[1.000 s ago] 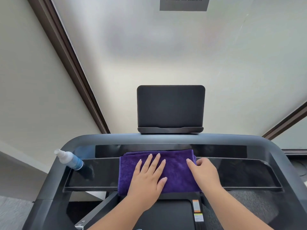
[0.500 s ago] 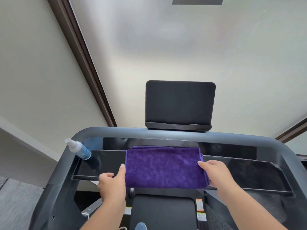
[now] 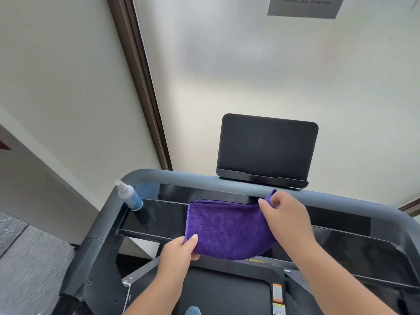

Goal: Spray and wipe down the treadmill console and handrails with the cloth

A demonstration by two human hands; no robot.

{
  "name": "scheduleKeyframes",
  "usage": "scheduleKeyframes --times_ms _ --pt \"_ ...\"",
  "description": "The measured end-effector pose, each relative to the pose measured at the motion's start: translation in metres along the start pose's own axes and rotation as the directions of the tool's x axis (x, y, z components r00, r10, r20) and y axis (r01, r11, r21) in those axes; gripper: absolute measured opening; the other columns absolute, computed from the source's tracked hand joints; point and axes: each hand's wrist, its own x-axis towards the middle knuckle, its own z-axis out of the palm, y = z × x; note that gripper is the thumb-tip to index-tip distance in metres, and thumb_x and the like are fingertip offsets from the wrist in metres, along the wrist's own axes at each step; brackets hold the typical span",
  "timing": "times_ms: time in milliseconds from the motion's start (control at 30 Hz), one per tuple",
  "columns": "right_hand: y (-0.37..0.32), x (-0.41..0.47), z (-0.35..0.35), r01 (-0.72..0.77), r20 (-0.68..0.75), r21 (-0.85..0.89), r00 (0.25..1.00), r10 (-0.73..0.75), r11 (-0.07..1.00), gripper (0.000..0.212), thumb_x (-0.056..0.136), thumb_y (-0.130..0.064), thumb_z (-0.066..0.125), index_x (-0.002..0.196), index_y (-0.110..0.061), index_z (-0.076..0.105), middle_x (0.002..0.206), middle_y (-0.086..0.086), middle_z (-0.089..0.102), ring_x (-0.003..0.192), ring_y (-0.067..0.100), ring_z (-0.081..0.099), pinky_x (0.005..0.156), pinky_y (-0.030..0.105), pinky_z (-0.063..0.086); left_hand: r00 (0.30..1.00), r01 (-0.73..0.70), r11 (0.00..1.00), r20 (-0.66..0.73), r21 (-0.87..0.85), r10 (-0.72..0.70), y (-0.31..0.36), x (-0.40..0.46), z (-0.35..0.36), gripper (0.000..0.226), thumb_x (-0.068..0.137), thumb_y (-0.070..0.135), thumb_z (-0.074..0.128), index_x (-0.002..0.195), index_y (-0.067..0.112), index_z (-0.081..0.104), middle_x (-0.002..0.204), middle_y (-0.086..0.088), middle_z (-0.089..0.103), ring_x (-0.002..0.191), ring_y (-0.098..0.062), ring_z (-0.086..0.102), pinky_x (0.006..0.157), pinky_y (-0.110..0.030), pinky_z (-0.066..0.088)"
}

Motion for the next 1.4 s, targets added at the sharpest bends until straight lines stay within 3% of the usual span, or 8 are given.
scheduleKeyframes --times_ms 167,367,467,600,733,933,1233,1400 --pt "-0.077 -0.022 0.05 0.205 0.236 0.024 0.95 -0.205 0.978 0.023 0.095 -0.044 0.061 0.081 -0.027 0.057 0.074 -0.01 0.062 0.073 0.01 0.059 0.067 0.031 0.046 0.999 0.01 0.998 0.048 -0.067 -0.006 -0.003 -0.002 -0.005 0.019 0.104 0.015 0.058 0.097 0.015 0.075 0.083 -0.006 0.081 0.091 -0.032 0.077 0.089 -0.041 0.058" --pt "-0.051 -0.028 0.071 -0.028 0.278 0.021 0.96 0.021 0.999 0.01 0.095 -0.037 0.057 0.095 -0.031 0.065 0.092 -0.014 0.068 0.086 0.004 0.062 0.082 0.035 0.056 0.993 0.104 0.983 0.072 -0.152 -0.094 -0.007 0.002 -0.015 0.033 0.101 -0.003 0.042 0.101 0.016 0.069 0.087 -0.02 0.079 0.088 -0.03 0.078 0.095 -0.041 0.059" --pt "-0.023 -0.022 0.065 -0.183 0.255 -0.013 0.95 0.18 0.983 0.013 0.094 -0.036 0.058 0.103 -0.026 0.061 0.094 -0.015 0.063 0.082 0.005 0.06 0.074 0.035 0.052 0.993 0.113 0.958 0.07 -0.262 -0.098 -0.011 0.004 -0.016 0.023 0.106 0.014 0.049 0.108 0.013 0.072 0.088 -0.013 0.081 0.091 -0.03 0.079 0.096 -0.041 0.058" --pt "-0.002 -0.016 0.074 -0.368 0.34 0.019 0.877 0.341 0.929 0.029 0.092 -0.04 0.066 0.098 -0.012 0.061 0.087 -0.005 0.067 0.076 0.013 0.063 0.076 0.038 0.056 0.959 0.272 0.867 0.193 -0.418 -0.208 0.0 0.01 -0.022 0.056 0.102 0.064 0.044 0.11 0.016 0.072 0.098 -0.012 0.082 0.095 -0.034 0.078 0.088 -0.045 0.059" --pt "-0.009 -0.013 0.088 -0.503 0.52 0.209 0.784 0.341 0.838 0.023 0.093 -0.026 0.068 0.081 -0.01 0.057 0.067 0.005 0.055 0.055 0.017 0.048 0.057 0.03 0.042 0.997 0.013 0.989 0.073 -0.146 -0.003 0.008 0.008 -0.014 0.02 0.102 0.03 0.063 0.117 0.018 0.064 0.104 -0.006 0.077 0.091 -0.026 0.077 0.07 -0.033 0.063" --pt "-0.056 -0.024 0.105 -0.345 0.46 0.393 0.877 0.142 0.852 0.019 0.094 -0.015 0.066 0.079 -0.009 0.056 0.073 0.005 0.062 0.062 0.015 0.053 0.061 0.029 0.045 0.974 -0.204 0.951 -0.15 -0.232 0.172 0.028 0.021 -0.054 0.017 0.103 0.015 0.06 0.106 0.031 0.064 0.107 0.0 0.072 0.098 -0.02 0.072 0.082 -0.042 0.065" --pt "-0.085 -0.026 0.165 -0.338 0.474 0.373 0.87 0.136 0.864 0.013 0.094 -0.025 0.062 0.094 -0.016 0.071 0.096 0.01 0.077 0.081 0.025 0.072 0.079 0.049 0.063 0.975 -0.161 0.963 -0.183 -0.215 0.122 -0.003 0.051 -0.098 0.026 0.099 0.004 0.057 0.117 0.022 0.065 0.111 -0.004 0.071 0.098 -0.022 0.073 0.081 -0.034 0.062" --pt "-0.074 -0.029 0.157 -0.375 0.501 0.4 0.854 0.143 0.836 0.022 0.097 -0.008 0.058 0.098 -0.02 0.076 0.089 0.004 0.079 0.068 0.012 0.064 0.065 0.027 0.054 0.963 -0.164 0.98 -0.234 -0.116 0.133 -0.01 0.046 -0.103 0.025 0.094 0.007 0.063 0.111 0.024 0.066 0.106 -0.002 0.07 0.091 -0.02 0.073 0.081 -0.037 0.06"
